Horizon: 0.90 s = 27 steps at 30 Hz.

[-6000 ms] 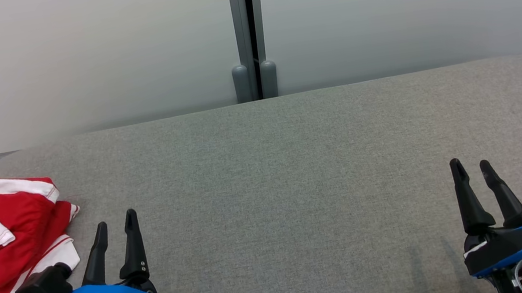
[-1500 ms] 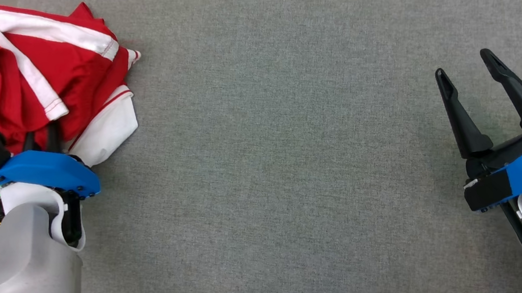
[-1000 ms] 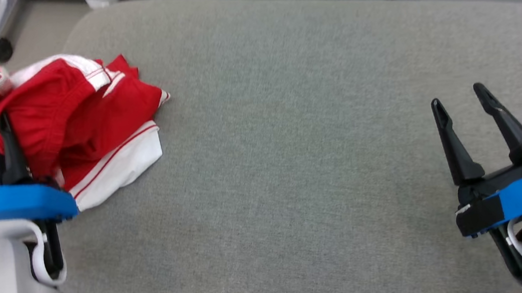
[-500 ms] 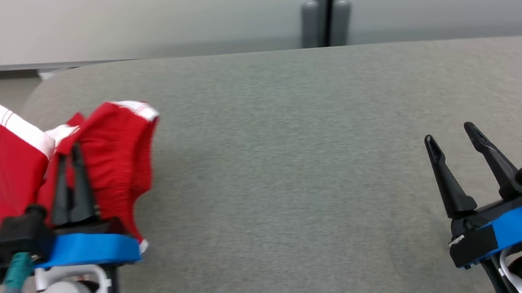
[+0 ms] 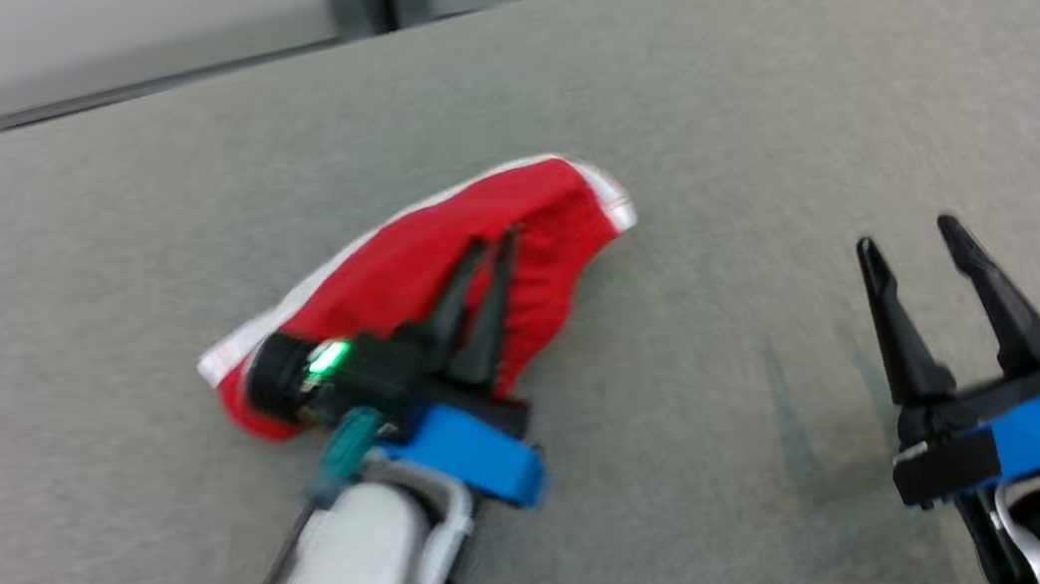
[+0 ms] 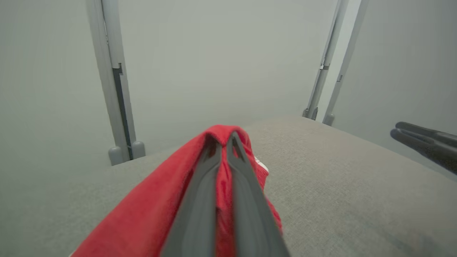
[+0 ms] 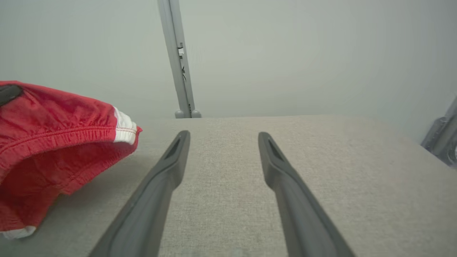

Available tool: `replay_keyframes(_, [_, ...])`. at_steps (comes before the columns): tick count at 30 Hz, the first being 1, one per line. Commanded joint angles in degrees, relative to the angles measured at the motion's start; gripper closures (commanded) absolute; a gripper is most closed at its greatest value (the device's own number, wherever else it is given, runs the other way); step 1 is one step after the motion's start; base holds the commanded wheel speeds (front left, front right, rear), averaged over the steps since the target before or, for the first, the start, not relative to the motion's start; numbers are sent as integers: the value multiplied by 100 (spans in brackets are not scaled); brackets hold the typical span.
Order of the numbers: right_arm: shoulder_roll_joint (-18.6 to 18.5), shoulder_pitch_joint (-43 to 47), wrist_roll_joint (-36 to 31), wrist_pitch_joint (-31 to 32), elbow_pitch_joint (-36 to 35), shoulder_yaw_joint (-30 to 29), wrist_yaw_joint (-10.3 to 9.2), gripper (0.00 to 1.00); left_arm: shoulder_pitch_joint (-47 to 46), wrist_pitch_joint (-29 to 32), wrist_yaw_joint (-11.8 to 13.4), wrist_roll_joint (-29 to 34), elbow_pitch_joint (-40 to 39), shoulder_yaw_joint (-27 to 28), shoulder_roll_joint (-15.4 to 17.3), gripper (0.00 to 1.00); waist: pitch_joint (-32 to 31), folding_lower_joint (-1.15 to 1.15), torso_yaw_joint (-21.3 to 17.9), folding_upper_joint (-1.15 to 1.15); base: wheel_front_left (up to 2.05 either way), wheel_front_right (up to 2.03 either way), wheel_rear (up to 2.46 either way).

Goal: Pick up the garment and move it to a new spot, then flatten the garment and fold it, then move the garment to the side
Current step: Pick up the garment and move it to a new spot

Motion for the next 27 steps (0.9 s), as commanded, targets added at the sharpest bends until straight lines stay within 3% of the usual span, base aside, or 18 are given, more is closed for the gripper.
replay_keyframes(1, [36, -94, 40, -90, 39, -41, 1, 0, -234, 40, -53, 16, 102, -437, -56, 100, 110, -1, -197, 0, 0, 0, 0])
replay_keyframes(6, [69, -216, 117, -256, 170, -37, 1, 0, -680, 1, -37, -183, 481, -1485, -113, 100, 443, -1, -542, 0, 0, 0, 0])
replay_keyframes(13, [84, -374, 191, -448, 349, -35, 1, 0, -1071, -127, -39, -432, 1317, -2030, -169, 100, 756, -1, -626, 0, 0, 0, 0])
replay_keyframes(14, [85, -399, 208, -462, 378, -35, 1, 0, -1115, -184, -39, -456, 1407, -2054, -169, 75, 763, -1, -604, 0, 0, 0, 0])
replay_keyframes(15, [85, -399, 208, -462, 378, -35, 1, 0, -1115, -184, -39, -456, 1407, -2054, -169, 75, 763, -1, -604, 0, 0, 0, 0])
replay_keyframes(16, [85, -438, 201, -489, 428, -31, 1, 0, -1153, -312, -39, -481, 1513, -2101, -169, 0, 738, -1, -525, 0, 0, 0, 0])
replay_keyframes(22, [83, -397, 139, -486, 565, -41, 1, 0, -953, -622, 96, -570, 1185, -1954, -178, 0, 394, -1, -177, 0, 0, 0, 0])
replay_keyframes(27, [82, -263, 77, -396, 557, -88, 1, 0, -618, -660, 358, -669, 768, -1553, -2, 0, 48, -1, 161, 0, 0, 0, 0])
